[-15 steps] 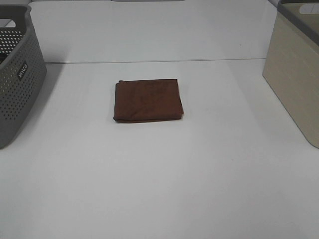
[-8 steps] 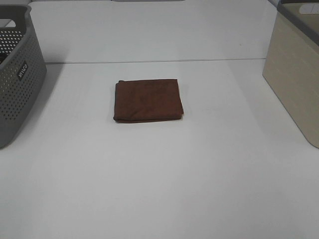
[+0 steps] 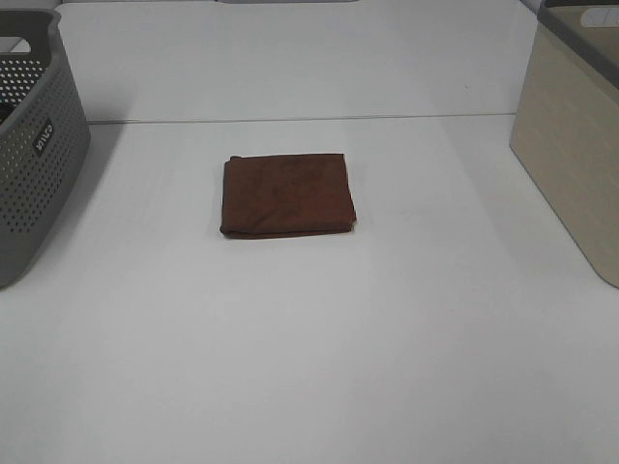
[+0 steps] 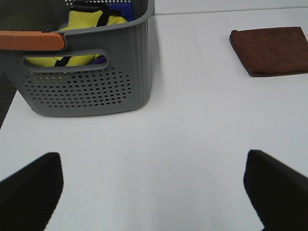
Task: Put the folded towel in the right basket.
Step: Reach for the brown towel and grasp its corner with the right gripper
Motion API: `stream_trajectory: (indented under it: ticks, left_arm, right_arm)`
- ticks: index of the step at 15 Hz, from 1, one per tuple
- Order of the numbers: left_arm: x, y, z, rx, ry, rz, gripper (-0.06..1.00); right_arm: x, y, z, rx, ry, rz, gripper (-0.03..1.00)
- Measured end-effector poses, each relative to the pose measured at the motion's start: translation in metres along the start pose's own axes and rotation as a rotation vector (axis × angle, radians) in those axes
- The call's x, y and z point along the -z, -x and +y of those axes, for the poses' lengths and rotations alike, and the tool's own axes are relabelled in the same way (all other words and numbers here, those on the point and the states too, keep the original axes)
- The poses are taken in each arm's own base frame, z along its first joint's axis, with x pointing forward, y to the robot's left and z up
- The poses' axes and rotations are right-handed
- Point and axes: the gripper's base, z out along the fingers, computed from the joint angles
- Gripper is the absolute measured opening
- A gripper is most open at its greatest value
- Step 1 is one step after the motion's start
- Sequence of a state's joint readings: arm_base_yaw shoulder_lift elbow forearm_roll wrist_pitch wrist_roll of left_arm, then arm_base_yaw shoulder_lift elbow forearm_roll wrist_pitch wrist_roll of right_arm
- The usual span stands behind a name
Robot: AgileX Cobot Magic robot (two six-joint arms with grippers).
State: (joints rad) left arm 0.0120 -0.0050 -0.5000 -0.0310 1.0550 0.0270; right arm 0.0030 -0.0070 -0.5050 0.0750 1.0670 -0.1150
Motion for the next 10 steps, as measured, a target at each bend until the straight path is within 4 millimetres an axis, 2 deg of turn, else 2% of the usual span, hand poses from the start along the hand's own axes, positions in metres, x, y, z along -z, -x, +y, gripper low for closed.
stream_trajectory:
  ticks: [10]
  left_arm:
    - [0.0000, 0.0000, 0.0000, 0.000, 0.000, 0.000, 0.97]
  right_arm:
    - [0.0000, 0.0000, 0.0000, 0.000, 0.000, 0.000, 0.63]
